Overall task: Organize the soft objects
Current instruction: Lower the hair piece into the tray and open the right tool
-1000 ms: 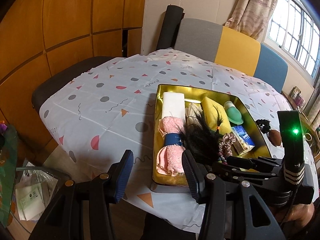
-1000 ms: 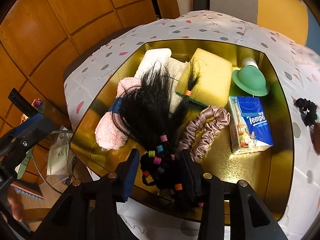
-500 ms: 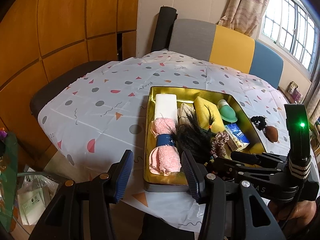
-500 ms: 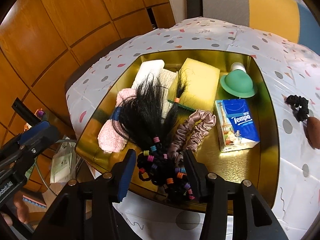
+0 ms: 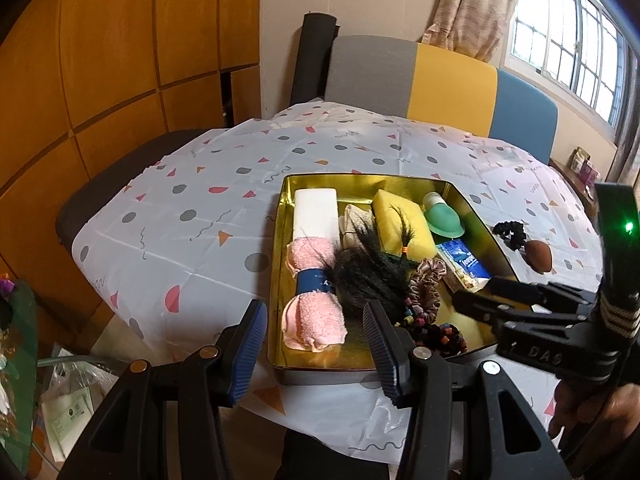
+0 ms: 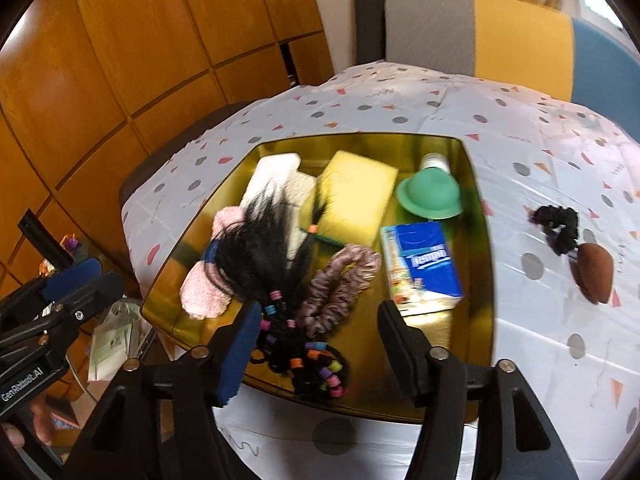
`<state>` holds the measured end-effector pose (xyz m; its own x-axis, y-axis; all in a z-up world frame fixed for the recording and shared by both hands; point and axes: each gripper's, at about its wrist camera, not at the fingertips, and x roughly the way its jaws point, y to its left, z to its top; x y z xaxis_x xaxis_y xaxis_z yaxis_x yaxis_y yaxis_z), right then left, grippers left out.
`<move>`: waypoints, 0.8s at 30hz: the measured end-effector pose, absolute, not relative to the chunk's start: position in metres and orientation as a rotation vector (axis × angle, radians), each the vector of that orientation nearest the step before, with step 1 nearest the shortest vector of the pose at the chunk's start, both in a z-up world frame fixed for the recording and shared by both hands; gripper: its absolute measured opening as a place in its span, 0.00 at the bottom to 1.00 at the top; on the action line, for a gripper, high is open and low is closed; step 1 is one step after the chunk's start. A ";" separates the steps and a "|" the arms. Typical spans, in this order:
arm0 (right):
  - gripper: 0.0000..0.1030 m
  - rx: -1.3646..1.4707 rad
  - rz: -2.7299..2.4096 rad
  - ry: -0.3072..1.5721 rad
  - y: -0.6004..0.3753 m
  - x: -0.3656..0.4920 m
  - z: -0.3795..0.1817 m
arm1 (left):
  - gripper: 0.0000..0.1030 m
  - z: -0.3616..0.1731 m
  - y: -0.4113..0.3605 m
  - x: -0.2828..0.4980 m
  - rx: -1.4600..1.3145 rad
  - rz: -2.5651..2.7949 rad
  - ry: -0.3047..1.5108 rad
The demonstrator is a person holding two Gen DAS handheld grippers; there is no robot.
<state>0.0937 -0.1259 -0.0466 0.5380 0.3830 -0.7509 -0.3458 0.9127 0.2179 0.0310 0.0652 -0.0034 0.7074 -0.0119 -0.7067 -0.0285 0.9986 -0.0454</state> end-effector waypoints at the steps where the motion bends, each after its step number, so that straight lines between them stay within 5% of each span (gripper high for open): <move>1: 0.64 0.056 0.422 0.896 -0.133 0.093 -0.045 | 0.49 -0.003 0.064 0.031 -0.051 0.007 0.783; 24: 0.73 0.109 0.025 0.848 -0.332 0.083 -0.035 | 0.49 0.013 -0.017 0.045 0.096 -0.160 0.774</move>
<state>0.0827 -0.3322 -0.0348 0.6617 0.0655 -0.7469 0.0217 0.9941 0.1065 0.0446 -0.0168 0.0127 0.7040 -0.1085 -0.7019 0.1790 0.9835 0.0274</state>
